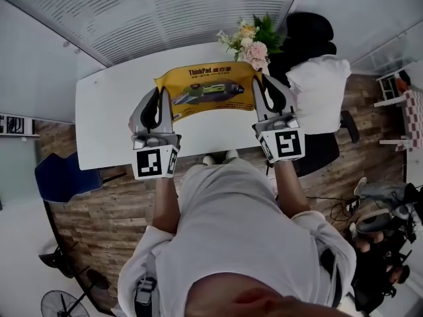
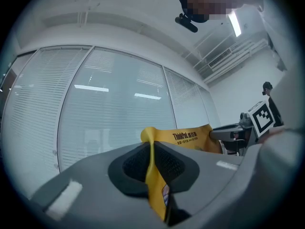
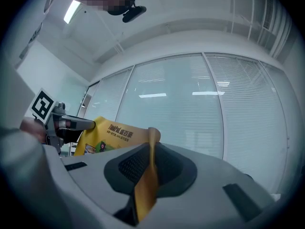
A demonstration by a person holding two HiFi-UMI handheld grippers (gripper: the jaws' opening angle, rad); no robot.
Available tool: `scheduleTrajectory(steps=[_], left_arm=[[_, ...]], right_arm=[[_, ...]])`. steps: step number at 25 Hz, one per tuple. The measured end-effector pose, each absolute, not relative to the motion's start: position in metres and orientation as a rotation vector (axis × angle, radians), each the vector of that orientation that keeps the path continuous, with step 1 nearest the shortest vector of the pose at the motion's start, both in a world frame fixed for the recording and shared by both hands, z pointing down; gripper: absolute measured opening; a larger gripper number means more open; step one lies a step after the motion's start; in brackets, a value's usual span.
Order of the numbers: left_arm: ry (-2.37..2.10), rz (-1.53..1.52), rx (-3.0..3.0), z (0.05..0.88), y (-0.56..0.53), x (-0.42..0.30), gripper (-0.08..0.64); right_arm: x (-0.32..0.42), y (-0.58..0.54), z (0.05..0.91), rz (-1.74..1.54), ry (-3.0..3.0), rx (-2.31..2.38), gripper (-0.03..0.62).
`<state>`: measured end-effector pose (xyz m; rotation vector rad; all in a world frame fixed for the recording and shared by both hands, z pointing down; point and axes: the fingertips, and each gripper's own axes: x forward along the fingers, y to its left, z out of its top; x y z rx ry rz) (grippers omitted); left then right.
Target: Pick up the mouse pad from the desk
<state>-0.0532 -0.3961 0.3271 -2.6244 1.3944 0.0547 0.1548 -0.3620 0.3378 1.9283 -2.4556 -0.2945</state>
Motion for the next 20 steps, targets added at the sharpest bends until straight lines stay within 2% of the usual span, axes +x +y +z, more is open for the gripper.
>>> scheduleTrajectory(steps=[20], left_arm=[[1.392, 0.042, -2.589, 0.316, -0.384, -0.050, 0.028]], right_arm=[[0.153, -0.356, 0.328, -0.306, -2.504, 1.931, 0.037]])
